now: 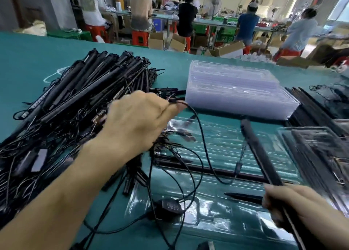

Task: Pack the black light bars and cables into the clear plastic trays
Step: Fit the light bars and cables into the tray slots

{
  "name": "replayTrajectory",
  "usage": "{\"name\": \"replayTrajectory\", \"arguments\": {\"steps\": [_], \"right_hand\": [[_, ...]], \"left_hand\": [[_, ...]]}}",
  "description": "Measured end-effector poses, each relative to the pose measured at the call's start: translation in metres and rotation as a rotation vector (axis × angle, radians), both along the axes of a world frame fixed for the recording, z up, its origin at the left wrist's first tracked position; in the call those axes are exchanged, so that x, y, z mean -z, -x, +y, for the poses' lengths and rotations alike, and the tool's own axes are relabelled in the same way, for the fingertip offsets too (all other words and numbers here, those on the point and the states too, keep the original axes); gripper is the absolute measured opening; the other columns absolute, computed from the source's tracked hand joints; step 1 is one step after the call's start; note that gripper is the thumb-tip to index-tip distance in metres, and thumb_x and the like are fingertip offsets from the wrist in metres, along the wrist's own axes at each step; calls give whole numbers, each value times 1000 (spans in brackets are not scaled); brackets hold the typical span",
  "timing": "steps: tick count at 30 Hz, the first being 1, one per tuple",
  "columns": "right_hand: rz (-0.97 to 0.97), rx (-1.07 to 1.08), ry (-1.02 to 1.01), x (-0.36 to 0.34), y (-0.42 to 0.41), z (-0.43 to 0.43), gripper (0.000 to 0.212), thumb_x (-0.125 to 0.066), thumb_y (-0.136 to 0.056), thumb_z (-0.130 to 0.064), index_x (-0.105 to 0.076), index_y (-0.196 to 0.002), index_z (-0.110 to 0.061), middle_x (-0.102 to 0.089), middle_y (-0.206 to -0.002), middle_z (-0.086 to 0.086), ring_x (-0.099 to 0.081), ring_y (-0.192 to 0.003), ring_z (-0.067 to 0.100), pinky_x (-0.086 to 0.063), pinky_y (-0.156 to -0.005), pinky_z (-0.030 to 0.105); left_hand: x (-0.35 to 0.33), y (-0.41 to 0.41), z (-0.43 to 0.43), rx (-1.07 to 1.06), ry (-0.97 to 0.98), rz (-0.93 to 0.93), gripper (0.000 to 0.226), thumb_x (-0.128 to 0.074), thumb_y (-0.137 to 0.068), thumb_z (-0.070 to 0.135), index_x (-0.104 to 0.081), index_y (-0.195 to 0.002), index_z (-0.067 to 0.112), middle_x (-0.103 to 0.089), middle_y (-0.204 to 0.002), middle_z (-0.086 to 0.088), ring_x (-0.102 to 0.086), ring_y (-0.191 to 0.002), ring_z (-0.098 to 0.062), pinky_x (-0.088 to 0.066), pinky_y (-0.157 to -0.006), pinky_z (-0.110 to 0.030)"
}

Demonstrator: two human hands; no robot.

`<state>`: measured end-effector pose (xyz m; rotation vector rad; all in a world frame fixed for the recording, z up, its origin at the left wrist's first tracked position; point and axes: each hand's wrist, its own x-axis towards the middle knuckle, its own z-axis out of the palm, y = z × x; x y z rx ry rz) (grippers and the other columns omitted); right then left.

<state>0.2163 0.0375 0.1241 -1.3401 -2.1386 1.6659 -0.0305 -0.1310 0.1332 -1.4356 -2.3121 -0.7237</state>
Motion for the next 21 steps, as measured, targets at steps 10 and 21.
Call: {"name": "replayTrajectory", "arguments": {"steps": [10, 21], "right_hand": [[-639, -128, -732, 51, -11, -34, 42, -52, -80, -72, -60, -94, -33, -63, -83, -3, -60, -82, 7, -45, -65, 21], [434, -492, -554, 9, 105, -51, 13, -66, -90, -35, -73, -100, -32, -71, -80, -3, -63, -73, 13, -50, -71, 38]], "left_hand": [[13, 4, 16, 56, 250, 58, 62, -19, -84, 73, -36, -54, 20, -47, -57, 8, -43, -51, -8, -29, -50, -27], [26, 6, 11, 319, 75, -396, 54, -67, -75, 69, -54, -55, 21, -51, -52, 8, -45, -52, -10, -37, -51, -29]]}}
